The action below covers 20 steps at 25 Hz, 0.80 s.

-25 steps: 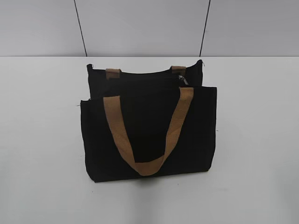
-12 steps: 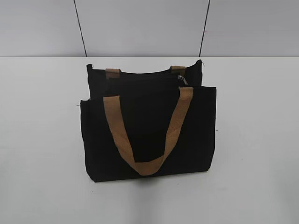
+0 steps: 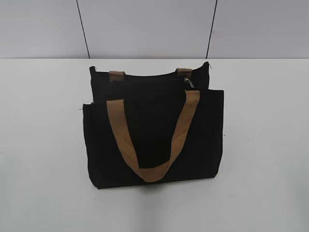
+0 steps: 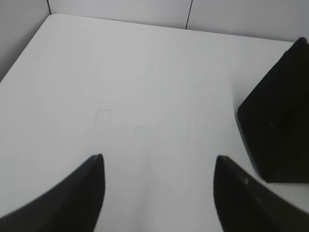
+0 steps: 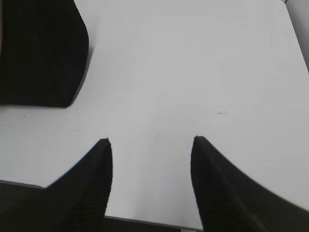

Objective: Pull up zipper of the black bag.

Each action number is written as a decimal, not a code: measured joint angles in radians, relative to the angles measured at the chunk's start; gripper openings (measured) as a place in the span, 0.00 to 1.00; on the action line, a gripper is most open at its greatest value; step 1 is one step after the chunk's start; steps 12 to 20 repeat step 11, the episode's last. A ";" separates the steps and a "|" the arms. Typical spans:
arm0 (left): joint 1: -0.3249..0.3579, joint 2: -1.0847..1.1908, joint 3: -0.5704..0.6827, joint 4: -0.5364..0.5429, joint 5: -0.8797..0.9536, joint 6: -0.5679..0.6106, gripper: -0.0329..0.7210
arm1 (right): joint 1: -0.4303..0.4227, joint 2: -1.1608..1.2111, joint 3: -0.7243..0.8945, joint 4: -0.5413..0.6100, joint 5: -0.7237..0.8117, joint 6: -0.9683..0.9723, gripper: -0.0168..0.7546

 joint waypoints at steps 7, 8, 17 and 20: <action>0.000 0.000 0.000 0.000 0.000 0.000 0.69 | -0.003 0.000 0.000 0.000 0.000 0.000 0.56; 0.000 0.000 0.000 0.000 0.000 0.000 0.68 | -0.003 0.000 0.000 0.000 0.000 0.000 0.56; 0.000 0.000 0.000 0.000 0.000 0.000 0.66 | -0.003 0.000 0.000 0.000 0.000 0.000 0.56; 0.000 0.000 0.000 0.000 0.000 0.000 0.66 | -0.003 0.000 0.000 0.000 0.000 0.000 0.56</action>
